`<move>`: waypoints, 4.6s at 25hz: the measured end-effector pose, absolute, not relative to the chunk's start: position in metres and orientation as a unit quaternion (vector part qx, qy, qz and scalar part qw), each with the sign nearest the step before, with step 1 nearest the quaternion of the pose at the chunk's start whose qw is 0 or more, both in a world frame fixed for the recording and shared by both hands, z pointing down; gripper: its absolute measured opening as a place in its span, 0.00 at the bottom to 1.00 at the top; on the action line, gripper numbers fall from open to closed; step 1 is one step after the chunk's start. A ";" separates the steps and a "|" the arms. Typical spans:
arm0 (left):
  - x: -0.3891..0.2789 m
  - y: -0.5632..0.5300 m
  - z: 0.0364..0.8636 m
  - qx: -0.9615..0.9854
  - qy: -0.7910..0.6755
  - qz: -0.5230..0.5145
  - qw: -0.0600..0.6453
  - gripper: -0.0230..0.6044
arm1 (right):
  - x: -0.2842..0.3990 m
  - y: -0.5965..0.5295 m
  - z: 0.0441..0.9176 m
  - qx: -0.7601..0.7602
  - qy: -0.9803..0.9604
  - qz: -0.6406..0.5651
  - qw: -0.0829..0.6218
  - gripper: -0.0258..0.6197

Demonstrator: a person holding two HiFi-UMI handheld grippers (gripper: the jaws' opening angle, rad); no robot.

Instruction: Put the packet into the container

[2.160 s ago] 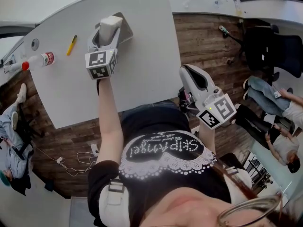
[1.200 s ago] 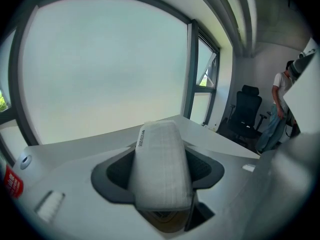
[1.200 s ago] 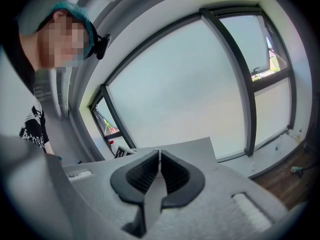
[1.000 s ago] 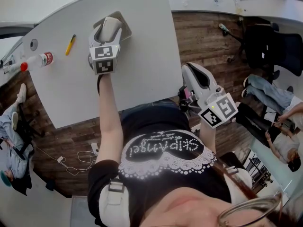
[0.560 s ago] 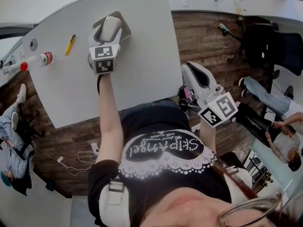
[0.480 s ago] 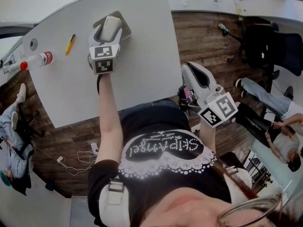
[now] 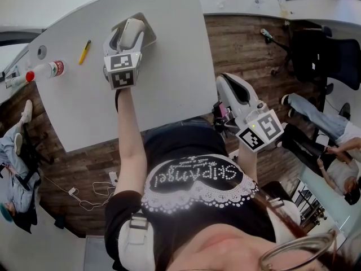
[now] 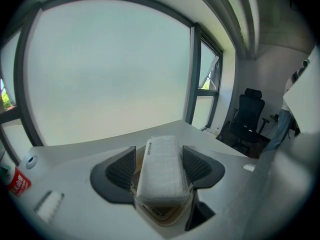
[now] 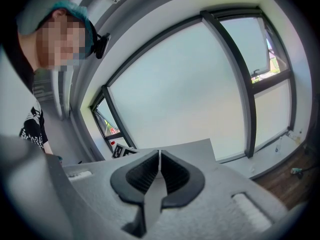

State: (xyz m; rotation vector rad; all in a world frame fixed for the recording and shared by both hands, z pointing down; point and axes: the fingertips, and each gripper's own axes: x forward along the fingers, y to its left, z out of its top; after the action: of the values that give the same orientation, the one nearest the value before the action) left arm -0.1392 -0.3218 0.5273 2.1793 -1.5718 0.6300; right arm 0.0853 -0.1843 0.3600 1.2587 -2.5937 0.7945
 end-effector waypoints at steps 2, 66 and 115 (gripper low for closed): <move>-0.139 -0.322 0.522 0.776 -0.561 0.219 0.186 0.52 | 0.087 -0.183 0.359 0.420 -0.865 0.263 0.075 0.06; -0.118 -0.067 0.295 0.796 -0.599 0.051 0.073 0.04 | 0.128 -0.109 0.313 0.443 -0.873 0.196 0.060 0.06; -0.130 -0.071 0.303 0.793 -0.602 0.050 0.087 0.04 | 0.101 -0.091 0.313 0.408 -0.891 0.176 0.092 0.04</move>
State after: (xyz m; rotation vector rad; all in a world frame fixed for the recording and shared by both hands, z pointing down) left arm -0.1295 -0.0707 0.3034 2.3613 -1.7923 0.1479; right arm 0.1009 -0.0913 0.3133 1.2124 -2.6467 0.5242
